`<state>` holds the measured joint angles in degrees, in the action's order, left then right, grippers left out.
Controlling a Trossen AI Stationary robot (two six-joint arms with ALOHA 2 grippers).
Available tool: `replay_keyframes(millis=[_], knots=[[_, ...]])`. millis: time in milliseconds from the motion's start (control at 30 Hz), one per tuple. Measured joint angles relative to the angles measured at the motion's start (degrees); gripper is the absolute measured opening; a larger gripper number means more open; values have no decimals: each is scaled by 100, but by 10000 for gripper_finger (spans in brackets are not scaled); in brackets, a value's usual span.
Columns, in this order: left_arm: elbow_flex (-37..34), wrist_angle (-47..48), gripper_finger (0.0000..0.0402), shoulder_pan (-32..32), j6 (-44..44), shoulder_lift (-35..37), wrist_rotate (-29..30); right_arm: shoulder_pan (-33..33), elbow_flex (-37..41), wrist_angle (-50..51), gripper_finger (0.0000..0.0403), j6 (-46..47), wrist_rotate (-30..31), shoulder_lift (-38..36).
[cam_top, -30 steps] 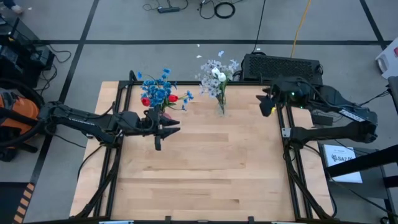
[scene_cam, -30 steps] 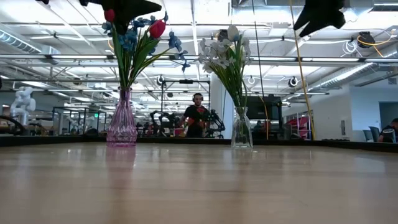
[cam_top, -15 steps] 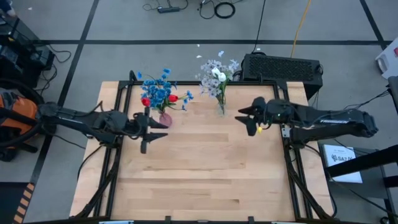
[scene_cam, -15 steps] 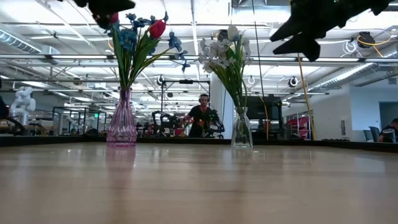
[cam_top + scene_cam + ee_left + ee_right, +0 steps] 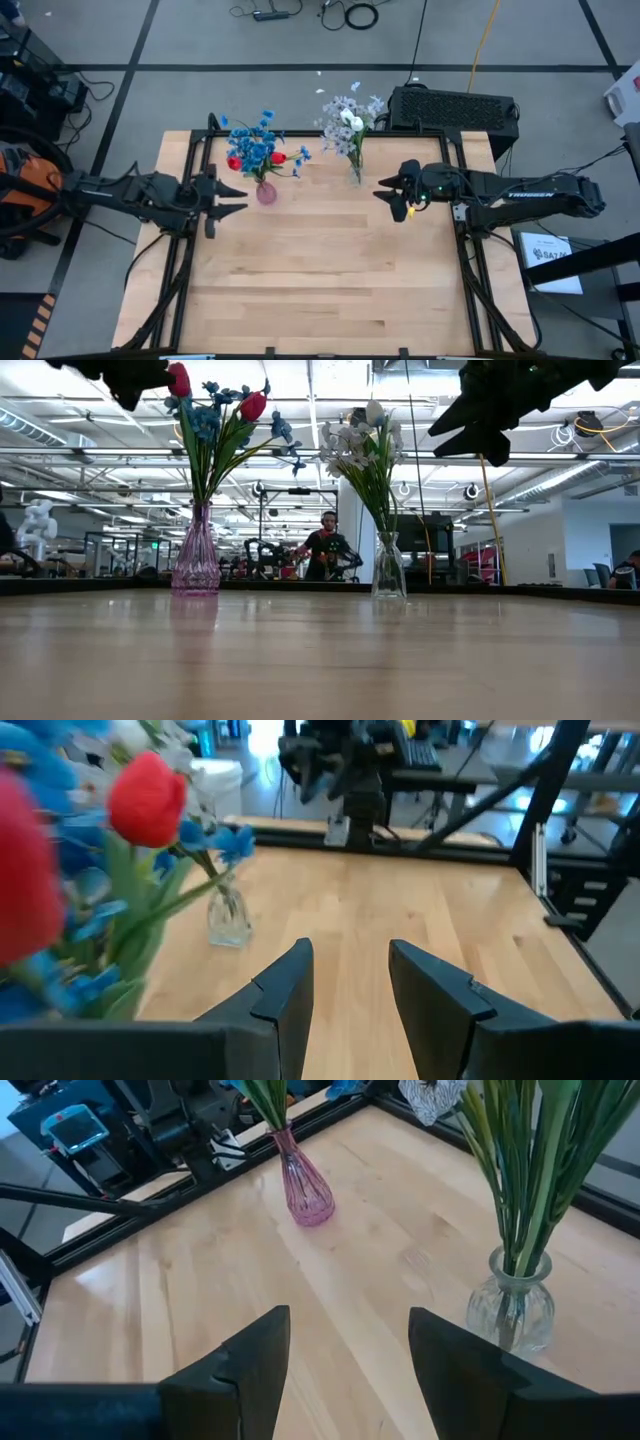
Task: Sort flowers into vase by color
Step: Return to Home Position
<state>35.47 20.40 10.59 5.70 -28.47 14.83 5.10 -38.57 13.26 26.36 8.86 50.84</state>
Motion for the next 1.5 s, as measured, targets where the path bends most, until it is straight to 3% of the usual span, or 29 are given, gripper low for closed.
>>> replay_keyframes(millis=[233, 467, 667, 767, 933, 1233, 1500], knots=[[-880, -141, 138, 2, 292, 1033, 5, 2, 0, 2, 196, 6, 2, -1], [-2152, -1335, 138, 0, 297, 1759, -34, 2, 0, 2, 196, 1, 9, -1], [-2883, -2128, 138, 0, 272, 2242, -551, 2, 0, 3, 196, 1, 9, -1], [-3060, -2404, 138, 0, 152, 2471, -1001, 2, 0, 4, 196, 1, 9, -1], [-3322, -2906, 138, -116, -199, 2824, -1095, 2, 0, 4, 196, -73, 11, -1], [-3507, -2685, 138, -507, 61, 2847, -1651, 2, 0, 7, 196, -147, 13, -3], [-3509, -2615, 138, -586, -5, 2846, -1489, 7, 0, 35, 196, -243, 21, -3]])
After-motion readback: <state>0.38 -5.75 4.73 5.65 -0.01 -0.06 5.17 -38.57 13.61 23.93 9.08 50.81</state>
